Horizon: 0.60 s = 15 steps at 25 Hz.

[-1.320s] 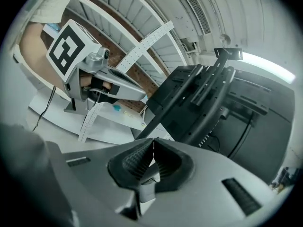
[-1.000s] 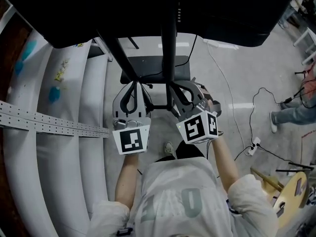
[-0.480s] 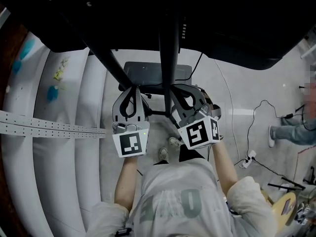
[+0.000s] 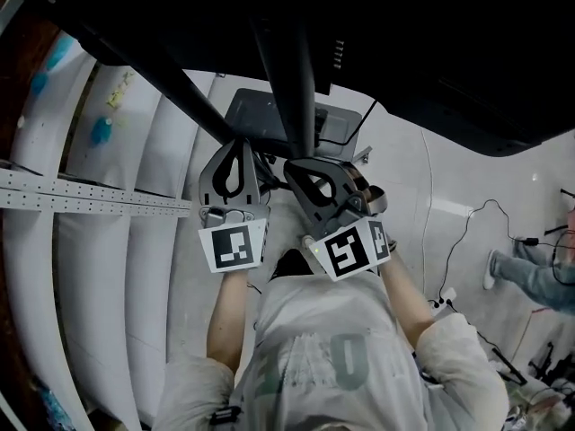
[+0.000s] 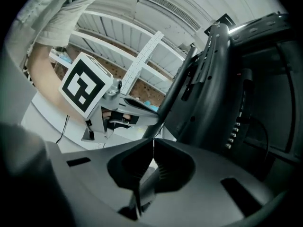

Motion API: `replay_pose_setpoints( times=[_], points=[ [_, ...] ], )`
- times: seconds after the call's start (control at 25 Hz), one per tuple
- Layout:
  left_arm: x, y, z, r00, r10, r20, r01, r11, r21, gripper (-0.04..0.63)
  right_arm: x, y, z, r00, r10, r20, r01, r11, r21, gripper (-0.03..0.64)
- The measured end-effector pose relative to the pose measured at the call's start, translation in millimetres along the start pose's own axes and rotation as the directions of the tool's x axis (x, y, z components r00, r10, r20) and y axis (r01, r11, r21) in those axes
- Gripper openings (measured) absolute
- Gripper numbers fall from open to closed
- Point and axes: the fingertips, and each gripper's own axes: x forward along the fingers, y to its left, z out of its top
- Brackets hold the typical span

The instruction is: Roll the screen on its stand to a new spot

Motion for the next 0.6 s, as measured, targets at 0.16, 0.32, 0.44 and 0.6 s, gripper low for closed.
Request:
replay_pose_setpoints(
  times=[0.16,0.32,0.44,0.6],
  points=[
    [0.4,-5.7,4.8,0.999,0.031,0.015,-0.032,0.999,0.012,0.014,2.0,-2.1,-2.2,0.999,0.032,0.029,-0.033,0.999,0.022,0.020],
    [-1.4,-4.9,-0.1,0.999,0.047,0.000,-0.047,0.999,0.013,0.014,6.0,-2.8,-2.9,0.999,0.038,0.034,-0.039,0.999,0.028,0.020],
    [-1.6,-1.7,0.1,0.998,0.059,0.006,-0.059,0.998,0.010,0.014,7.8,-2.0,-0.2,0.998,0.035,0.046,-0.036,0.999,0.026,0.020],
    [-3.3,1.3,1.2,0.998,0.064,0.006,-0.064,0.998,0.013,0.014,7.5,-2.4,4.6,0.998,0.033,0.062,-0.035,0.999,0.037,0.020]
  ],
)
